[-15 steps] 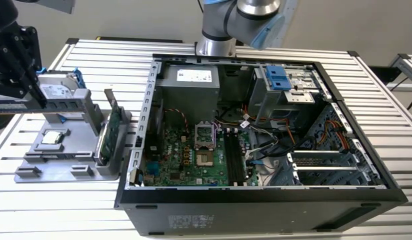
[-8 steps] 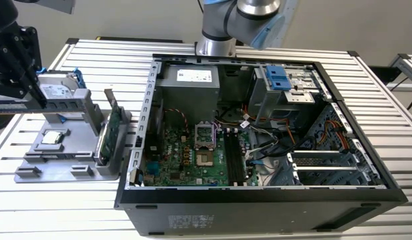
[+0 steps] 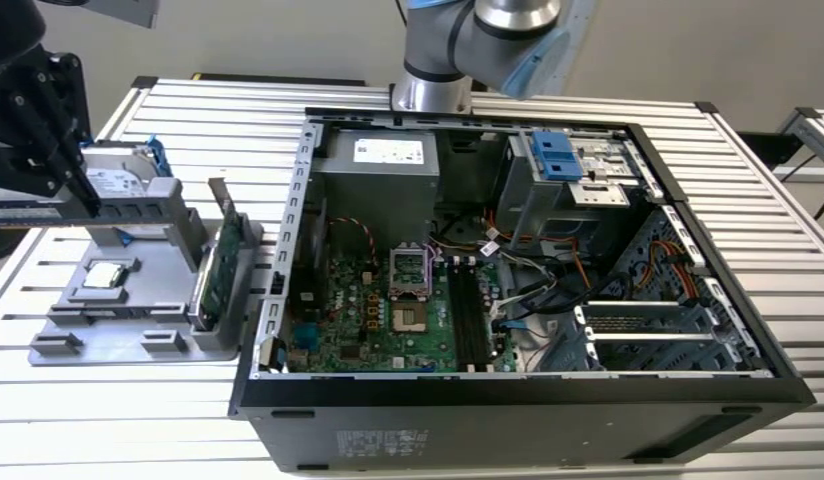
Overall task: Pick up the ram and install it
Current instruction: 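Pick up the ram and move it above insertion slot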
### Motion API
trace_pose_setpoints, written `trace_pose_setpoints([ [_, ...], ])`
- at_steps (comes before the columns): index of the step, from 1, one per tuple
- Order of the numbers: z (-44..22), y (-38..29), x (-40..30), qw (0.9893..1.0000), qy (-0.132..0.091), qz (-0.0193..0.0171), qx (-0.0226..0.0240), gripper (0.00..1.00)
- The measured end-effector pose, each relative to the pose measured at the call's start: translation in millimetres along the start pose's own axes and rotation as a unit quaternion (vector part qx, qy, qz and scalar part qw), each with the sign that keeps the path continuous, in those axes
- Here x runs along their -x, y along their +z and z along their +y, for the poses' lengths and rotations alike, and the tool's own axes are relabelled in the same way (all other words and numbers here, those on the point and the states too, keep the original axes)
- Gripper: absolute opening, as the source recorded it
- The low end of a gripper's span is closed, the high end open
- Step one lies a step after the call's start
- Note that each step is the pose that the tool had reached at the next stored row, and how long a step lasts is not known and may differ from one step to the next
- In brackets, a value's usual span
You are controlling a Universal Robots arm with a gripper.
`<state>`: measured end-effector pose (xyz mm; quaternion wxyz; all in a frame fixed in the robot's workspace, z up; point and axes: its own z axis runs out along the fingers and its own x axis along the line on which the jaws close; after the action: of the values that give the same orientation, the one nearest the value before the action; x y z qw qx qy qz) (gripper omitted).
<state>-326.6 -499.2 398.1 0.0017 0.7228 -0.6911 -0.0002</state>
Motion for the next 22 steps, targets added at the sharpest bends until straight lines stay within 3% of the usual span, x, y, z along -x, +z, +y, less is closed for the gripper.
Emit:
trace_pose_setpoints([
  [9,-7.3,0.0,-0.3,1.0000,0.000,0.0000,0.0000,0.00],
  [22,-25.4,0.0,-1.1,1.0000,0.000,0.0000,0.0000,0.00],
])
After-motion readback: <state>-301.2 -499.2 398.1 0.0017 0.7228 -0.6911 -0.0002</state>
